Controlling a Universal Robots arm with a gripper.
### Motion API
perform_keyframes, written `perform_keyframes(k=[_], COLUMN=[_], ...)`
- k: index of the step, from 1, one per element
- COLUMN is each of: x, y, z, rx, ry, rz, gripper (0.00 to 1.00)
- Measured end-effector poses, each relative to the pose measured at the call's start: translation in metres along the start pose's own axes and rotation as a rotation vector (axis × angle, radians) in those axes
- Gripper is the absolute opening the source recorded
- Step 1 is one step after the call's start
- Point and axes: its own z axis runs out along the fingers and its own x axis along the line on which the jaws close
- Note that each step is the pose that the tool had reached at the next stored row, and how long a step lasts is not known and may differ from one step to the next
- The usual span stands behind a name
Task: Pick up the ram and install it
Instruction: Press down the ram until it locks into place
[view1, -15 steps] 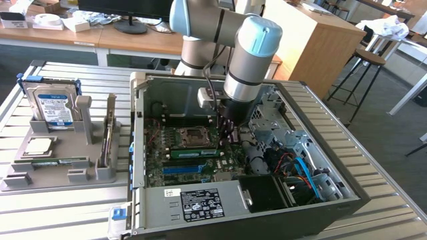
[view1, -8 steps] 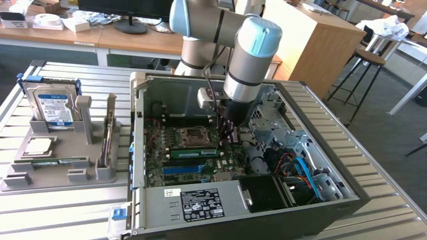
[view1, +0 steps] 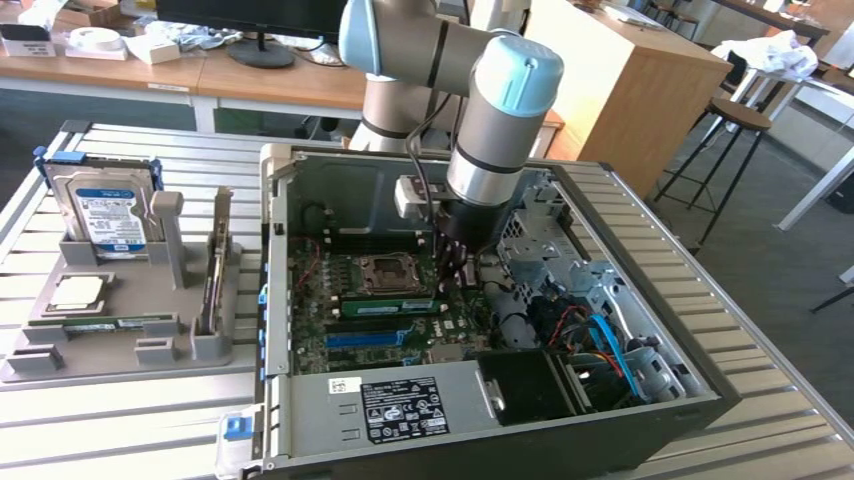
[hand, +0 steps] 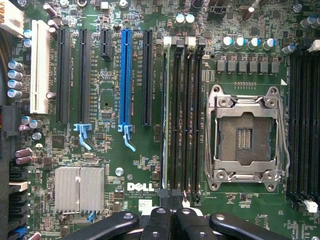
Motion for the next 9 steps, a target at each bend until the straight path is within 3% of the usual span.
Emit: perform_keyframes(k=[9], x=[0.0], y=[0.0], z=[0.0014], rx=[-0.0001], ry=[0.0001], rz=[0.0], gripper=[0.1])
